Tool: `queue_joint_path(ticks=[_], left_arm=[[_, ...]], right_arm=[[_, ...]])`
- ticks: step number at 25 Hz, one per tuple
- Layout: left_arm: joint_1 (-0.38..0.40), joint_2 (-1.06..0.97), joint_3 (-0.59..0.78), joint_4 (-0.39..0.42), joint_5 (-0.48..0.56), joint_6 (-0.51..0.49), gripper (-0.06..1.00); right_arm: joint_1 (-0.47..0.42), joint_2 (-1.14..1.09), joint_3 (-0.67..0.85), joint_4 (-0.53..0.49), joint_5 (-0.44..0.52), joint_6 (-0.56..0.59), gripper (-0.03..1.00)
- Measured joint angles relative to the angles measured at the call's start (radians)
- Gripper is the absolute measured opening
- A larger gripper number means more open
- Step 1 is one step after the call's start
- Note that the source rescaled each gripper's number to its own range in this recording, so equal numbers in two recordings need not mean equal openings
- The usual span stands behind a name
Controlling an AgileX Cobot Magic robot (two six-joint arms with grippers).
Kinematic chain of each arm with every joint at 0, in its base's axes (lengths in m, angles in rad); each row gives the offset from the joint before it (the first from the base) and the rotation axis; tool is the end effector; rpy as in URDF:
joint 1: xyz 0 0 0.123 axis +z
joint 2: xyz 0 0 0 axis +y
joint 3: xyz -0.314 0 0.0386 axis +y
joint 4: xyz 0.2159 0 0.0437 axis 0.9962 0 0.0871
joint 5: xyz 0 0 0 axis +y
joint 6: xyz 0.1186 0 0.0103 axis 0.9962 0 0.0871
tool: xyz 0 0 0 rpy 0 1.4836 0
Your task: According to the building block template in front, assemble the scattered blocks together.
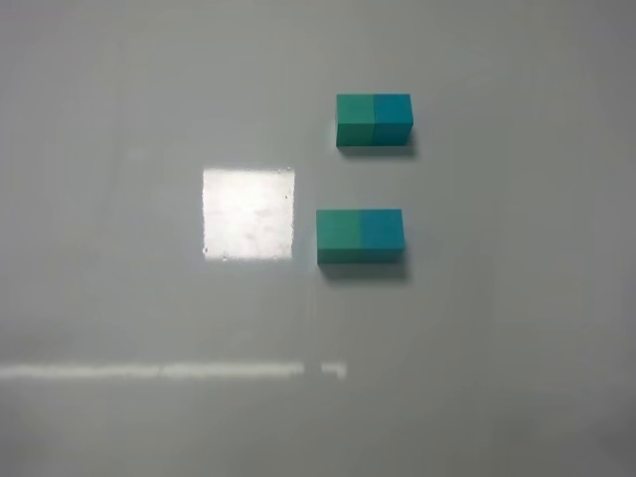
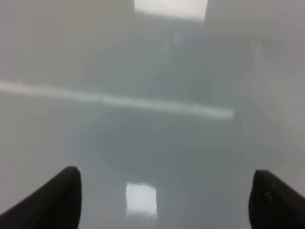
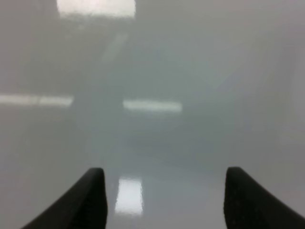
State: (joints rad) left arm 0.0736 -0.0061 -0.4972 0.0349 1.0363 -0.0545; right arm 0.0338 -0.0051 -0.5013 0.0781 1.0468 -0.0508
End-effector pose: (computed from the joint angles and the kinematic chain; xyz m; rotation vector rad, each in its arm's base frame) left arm -0.0390 0.0007 0.2508 -0.1302 2.0123 0.0537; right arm -0.0400 0.0067 0.2510 -0.0888 2.0206 0.0824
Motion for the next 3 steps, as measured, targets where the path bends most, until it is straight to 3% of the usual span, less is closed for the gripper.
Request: queue_joint_path(ticks=[3], left_arm=[[0.000,0.000,0.000,0.000,0.000,0.000,0.86]], right_arm=[[0.000,0.000,0.000,0.000,0.000,0.003,0.31]])
